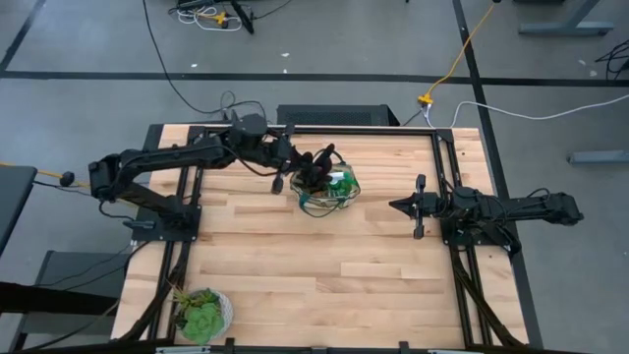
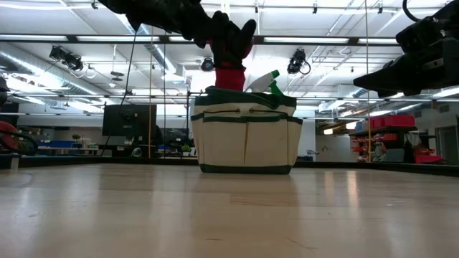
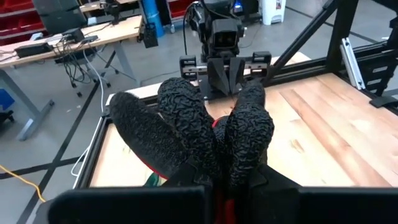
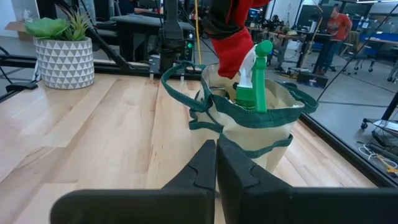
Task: Pick & Place Garden tools in Gardening bag
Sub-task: Put the red gloves into the gardening bag
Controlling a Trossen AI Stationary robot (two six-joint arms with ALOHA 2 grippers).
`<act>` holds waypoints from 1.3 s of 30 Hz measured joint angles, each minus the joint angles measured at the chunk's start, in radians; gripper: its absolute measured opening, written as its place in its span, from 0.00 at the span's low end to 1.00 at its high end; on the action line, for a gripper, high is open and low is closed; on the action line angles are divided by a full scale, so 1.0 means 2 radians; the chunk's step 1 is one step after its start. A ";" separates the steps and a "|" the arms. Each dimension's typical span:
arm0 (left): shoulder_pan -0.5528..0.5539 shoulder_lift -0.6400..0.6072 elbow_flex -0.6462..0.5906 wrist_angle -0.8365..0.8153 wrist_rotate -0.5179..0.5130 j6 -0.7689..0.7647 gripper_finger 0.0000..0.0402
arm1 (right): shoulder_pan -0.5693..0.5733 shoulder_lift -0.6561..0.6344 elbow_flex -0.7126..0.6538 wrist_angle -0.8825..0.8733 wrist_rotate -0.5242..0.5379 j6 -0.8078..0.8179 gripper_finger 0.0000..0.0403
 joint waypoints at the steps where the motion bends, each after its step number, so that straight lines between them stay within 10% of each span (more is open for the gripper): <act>1: 0.000 0.000 0.000 -0.001 -0.001 0.000 0.05 | 0.000 0.000 0.000 0.000 0.000 0.000 0.04; 33: 0.000 0.000 -0.042 -0.001 -0.038 -0.005 0.05 | 0.000 0.000 -0.001 0.000 0.000 0.000 0.04; 39: -0.004 0.000 -0.042 -0.002 -0.044 0.000 0.26 | 0.000 0.000 -0.001 0.000 0.000 0.000 0.04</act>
